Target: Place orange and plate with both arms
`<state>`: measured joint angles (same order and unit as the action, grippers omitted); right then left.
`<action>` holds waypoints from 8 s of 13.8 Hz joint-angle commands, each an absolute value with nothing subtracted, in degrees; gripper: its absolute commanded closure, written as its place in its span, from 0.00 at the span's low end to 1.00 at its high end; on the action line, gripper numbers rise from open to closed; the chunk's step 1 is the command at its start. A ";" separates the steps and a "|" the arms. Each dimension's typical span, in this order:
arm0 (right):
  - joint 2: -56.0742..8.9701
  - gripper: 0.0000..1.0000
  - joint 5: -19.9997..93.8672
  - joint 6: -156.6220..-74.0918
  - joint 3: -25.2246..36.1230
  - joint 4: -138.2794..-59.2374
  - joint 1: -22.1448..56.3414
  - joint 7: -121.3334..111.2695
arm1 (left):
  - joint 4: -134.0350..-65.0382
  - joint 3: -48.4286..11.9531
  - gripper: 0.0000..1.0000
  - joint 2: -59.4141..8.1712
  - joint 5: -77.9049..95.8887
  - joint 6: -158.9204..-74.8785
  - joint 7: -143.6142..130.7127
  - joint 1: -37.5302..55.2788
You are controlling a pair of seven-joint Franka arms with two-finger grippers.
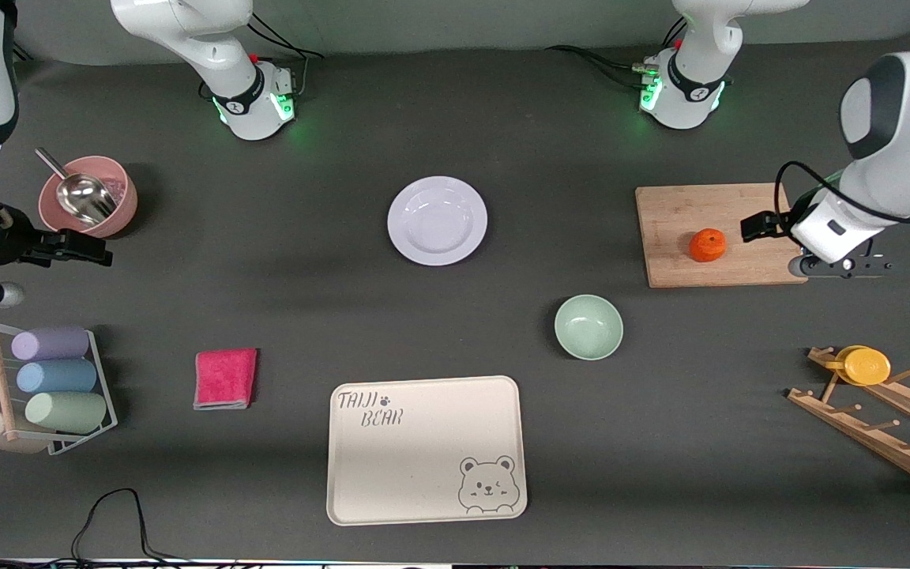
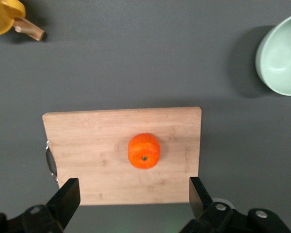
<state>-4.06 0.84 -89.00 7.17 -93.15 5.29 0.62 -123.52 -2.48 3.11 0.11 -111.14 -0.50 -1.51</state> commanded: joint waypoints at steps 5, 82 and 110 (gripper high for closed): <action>19.84 0.00 0.97 -99.49 7.03 -121.71 17.38 16.06 | -138.85 -2.72 0.00 6.24 -0.44 -129.18 0.35 -1.76; -27.42 0.54 102.99 -104.94 16.08 -147.75 30.31 -83.76 | -89.82 -17.86 0.00 -8.89 -7.74 -95.54 -18.73 -7.54; -13.81 1.00 111.63 -105.03 15.21 -142.39 36.83 -61.46 | -91.14 -13.90 0.00 -4.92 -2.37 -90.79 3.95 -18.37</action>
